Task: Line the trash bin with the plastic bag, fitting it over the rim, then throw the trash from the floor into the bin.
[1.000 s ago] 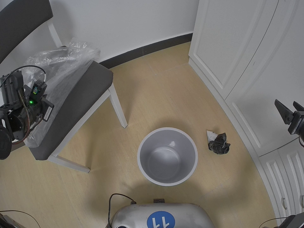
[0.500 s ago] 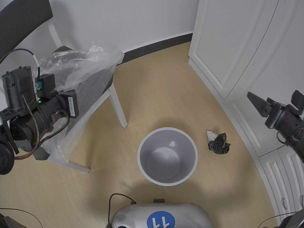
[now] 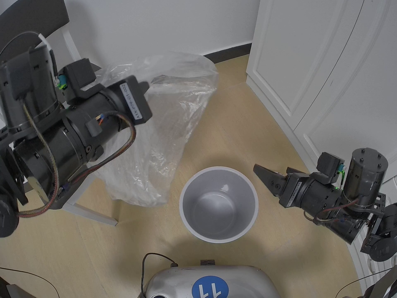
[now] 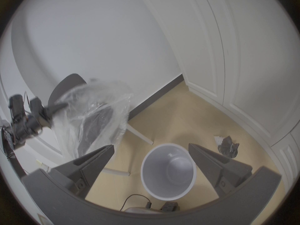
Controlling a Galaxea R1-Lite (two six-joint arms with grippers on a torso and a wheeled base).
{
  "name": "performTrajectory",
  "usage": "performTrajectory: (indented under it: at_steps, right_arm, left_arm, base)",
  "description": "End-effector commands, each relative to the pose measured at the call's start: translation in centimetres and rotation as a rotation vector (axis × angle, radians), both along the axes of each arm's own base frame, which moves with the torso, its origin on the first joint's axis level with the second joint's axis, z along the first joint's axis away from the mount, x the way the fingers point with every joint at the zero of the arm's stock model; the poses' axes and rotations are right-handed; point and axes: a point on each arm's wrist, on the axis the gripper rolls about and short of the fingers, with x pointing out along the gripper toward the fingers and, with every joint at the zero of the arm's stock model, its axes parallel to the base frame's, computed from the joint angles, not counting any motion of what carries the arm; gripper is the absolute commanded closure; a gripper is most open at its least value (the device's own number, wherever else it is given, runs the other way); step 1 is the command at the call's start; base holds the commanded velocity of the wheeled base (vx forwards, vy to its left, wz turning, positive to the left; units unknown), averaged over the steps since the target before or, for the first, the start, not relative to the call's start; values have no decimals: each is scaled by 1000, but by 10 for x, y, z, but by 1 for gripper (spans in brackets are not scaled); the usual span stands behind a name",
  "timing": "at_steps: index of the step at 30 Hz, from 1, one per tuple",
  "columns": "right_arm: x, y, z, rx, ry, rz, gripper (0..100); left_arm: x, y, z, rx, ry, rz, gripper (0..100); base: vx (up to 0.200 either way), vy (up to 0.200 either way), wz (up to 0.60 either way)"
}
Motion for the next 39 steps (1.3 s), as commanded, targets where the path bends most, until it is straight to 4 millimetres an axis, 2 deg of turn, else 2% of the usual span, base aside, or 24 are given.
performTrajectory:
  at_steps: [1, 7, 14, 21, 28, 33, 39]
  right_arm:
    - [3, 8, -12, -20, 40, 22, 0]
    - [3, 10, -18, -22, 63, 37, 0]
    - [4, 10, -22, -36, 73, 25, 0]
    - [11, 1, -5, 20, 16, -8, 0]
    - [21, -8, -8, 16, 20, -56, 0]
    - [17, -11, -6, 6, 20, -57, 0]
    - [11, -14, -21, -61, 58, -2, 0]
  left_arm:
    - [-21, -14, 18, -68, -31, -97, 100]
    - [-30, -26, 19, -80, -31, -131, 100]
    - [-38, -30, 27, -114, -38, -116, 100]
    - [-43, -30, 25, -113, -33, -121, 100]
    - [-68, -39, 28, -134, -30, -175, 100]
    - [-80, -38, 35, -158, -40, -166, 100]
    - [-91, -36, 41, -178, -47, -194, 100]
  base:
    - [0, 0, 0]
    - [0, 0, 0]
    - [0, 0, 0]
    - [0, 0, 0]
    - [0, 0, 0]
    - [0, 0, 0]
    - [0, 0, 0]
